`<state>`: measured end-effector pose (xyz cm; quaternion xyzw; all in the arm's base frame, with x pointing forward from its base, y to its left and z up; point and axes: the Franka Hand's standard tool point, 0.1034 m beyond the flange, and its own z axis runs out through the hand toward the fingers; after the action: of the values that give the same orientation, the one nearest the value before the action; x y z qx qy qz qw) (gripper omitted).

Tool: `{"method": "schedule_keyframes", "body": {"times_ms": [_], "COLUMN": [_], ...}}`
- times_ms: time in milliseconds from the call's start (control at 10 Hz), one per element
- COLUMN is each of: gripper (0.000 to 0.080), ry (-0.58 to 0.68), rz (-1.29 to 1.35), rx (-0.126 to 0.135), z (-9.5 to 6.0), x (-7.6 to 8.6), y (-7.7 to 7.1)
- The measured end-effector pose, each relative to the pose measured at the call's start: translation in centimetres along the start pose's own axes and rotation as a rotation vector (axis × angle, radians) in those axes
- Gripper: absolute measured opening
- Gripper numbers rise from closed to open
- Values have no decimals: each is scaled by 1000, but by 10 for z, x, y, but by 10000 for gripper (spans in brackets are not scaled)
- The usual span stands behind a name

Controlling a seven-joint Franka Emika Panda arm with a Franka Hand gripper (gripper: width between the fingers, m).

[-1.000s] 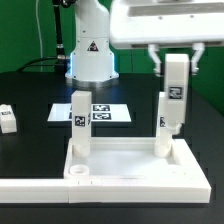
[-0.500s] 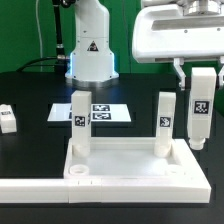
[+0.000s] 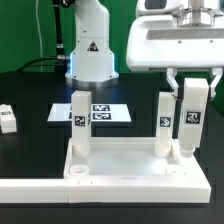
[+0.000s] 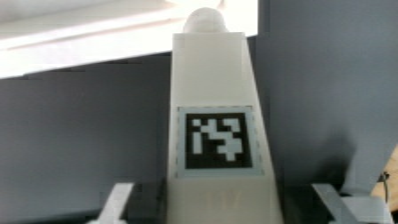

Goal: Assemble desk

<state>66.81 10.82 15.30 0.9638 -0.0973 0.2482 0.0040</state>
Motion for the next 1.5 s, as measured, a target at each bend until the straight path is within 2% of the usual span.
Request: {"method": "schedule_keyframes", "body": {"times_ms": [200,500,1500], "gripper": [288,288,288], "ry": [0,-14,-26], "rz": [0,-7,-23], "rx": [-3,-13,-18], "z": [2,11,16], "x": [2,-6,-14], "y": [4,5,6]}}
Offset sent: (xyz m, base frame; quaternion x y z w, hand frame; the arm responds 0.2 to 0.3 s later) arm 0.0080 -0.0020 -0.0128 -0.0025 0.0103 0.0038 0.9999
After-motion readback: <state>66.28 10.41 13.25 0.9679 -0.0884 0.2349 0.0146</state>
